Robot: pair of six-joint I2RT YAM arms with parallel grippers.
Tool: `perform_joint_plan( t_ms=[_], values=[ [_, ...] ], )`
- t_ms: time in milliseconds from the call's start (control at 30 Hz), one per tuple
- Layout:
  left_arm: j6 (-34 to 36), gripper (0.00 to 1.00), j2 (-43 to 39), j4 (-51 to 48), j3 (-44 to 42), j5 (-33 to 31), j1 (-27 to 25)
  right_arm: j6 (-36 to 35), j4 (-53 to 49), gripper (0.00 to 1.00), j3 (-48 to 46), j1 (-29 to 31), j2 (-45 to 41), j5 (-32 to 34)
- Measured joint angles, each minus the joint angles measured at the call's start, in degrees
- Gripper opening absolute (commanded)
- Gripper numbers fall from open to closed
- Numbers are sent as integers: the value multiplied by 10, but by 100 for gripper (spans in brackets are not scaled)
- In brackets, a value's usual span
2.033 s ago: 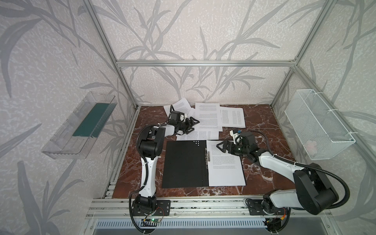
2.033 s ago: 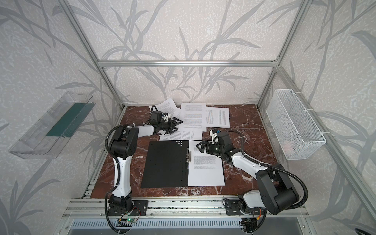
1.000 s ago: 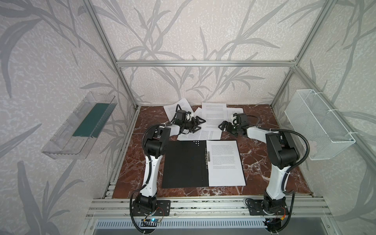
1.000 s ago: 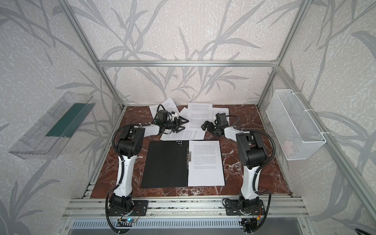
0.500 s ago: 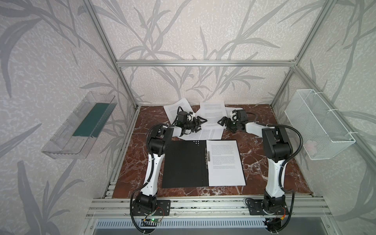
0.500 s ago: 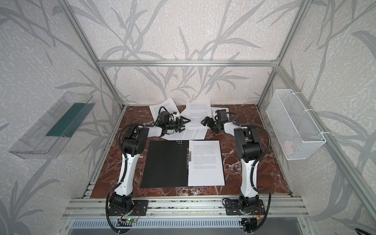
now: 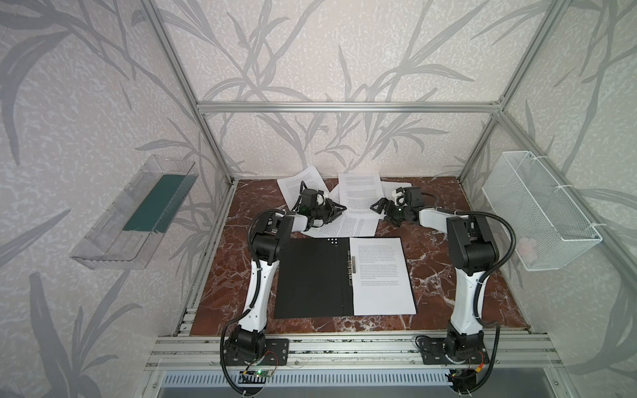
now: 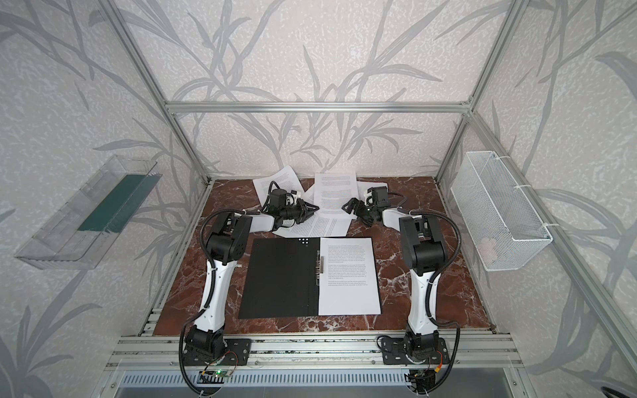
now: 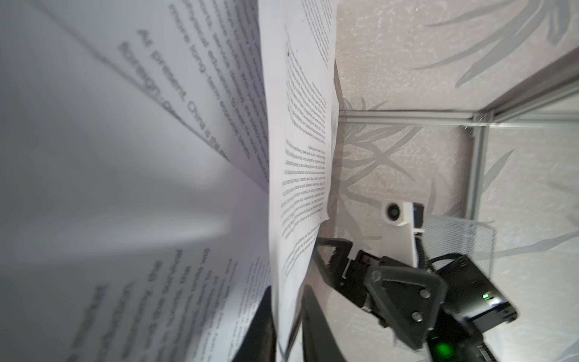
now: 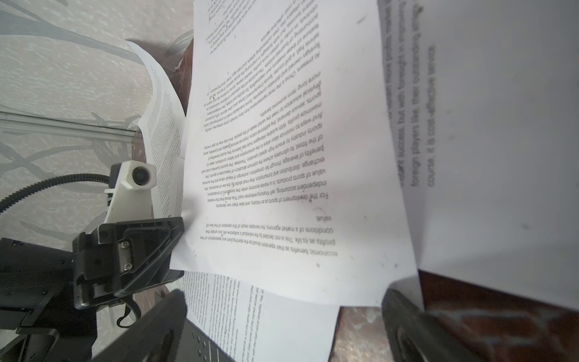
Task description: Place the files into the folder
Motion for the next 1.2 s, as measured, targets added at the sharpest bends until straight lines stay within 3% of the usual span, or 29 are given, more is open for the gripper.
perform_joint_plan(
  t_ms=[133,300,533,700,967,1200],
  values=[
    [-10,0,-7,-13,15,1,0,-16,-55,99,-22,-10,-52,21],
    [-21,0,-69,-32,17,-2,-10,-30,-97,99,-73,-24,-188,47],
    [6,0,-275,-84,-40,-35,-70,-42,-109,99,-170,-33,-378,63],
    [16,0,-431,-67,-186,-63,-118,-48,-123,99,-264,-31,-478,68],
    [15,0,-559,-44,-533,-127,-153,-64,-148,99,-378,8,-621,96],
    [42,0,-661,-103,-678,-190,-153,-88,-160,100,-409,83,-637,122]
  ],
)
